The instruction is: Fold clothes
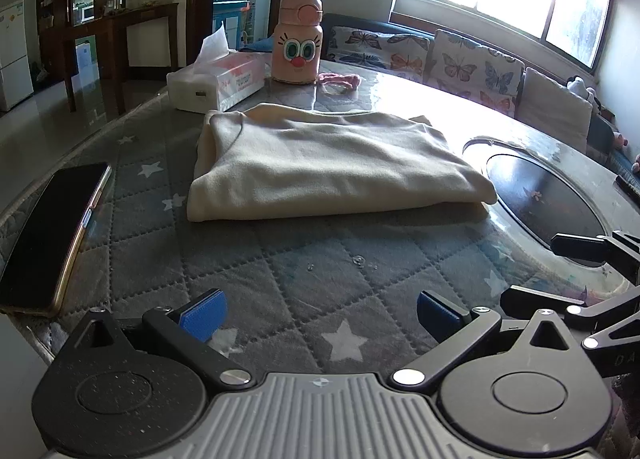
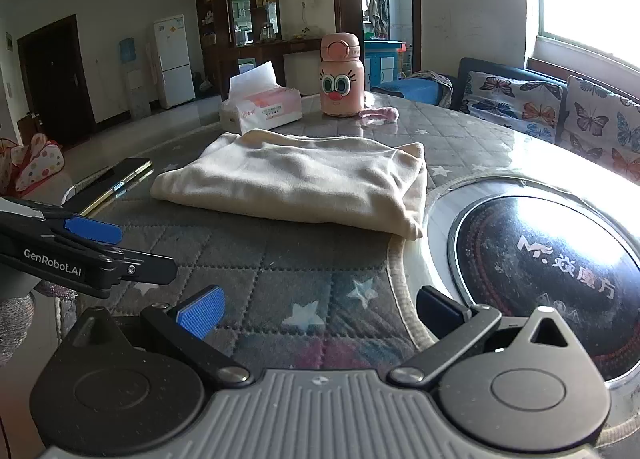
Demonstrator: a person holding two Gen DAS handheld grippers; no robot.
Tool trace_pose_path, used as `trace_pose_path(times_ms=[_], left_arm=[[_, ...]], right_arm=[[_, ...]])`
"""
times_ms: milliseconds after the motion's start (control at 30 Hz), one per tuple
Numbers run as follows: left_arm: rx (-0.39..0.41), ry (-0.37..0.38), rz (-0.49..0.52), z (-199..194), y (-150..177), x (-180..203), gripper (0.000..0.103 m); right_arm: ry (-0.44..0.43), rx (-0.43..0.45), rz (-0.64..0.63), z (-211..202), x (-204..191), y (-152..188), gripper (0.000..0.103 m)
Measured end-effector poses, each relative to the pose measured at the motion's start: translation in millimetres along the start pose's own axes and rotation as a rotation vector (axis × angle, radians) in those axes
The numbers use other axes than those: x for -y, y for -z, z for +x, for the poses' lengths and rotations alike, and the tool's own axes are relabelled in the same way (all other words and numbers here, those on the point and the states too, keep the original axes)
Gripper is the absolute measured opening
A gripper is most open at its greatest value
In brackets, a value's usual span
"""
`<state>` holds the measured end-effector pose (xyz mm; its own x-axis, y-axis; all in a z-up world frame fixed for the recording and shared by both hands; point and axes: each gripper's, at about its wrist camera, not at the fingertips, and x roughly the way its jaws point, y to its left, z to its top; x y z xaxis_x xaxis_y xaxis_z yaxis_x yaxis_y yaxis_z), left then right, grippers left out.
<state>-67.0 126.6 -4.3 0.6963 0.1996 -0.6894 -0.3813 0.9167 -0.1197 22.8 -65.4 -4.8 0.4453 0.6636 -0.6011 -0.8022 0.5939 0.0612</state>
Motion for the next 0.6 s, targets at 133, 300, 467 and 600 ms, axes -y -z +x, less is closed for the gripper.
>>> trace_pose_path(times_ms=[133, 300, 467, 600], left_arm=[[0.002, -0.002, 0.005, -1.8, 0.6, 2.7, 0.103], [-0.001, -0.009, 0.007, -2.1, 1.7, 4.8, 0.103], [-0.007, -0.012, 0.009, -1.3, 3.3, 6.5, 0.103], [-0.010, -0.013, 0.015, -0.8, 4.4, 9.3, 0.103]], right_arm=[[-0.002, 0.002, -0.006, -2.8, -2.5, 0.6, 0.103], [0.003, 0.003, -0.012, -5.1, -4.7, 1.7, 0.103], [0.009, 0.000, -0.008, -6.3, -3.5, 3.6, 0.103], [0.015, 0.003, -0.002, -8.0, -1.9, 4.3, 0.103]])
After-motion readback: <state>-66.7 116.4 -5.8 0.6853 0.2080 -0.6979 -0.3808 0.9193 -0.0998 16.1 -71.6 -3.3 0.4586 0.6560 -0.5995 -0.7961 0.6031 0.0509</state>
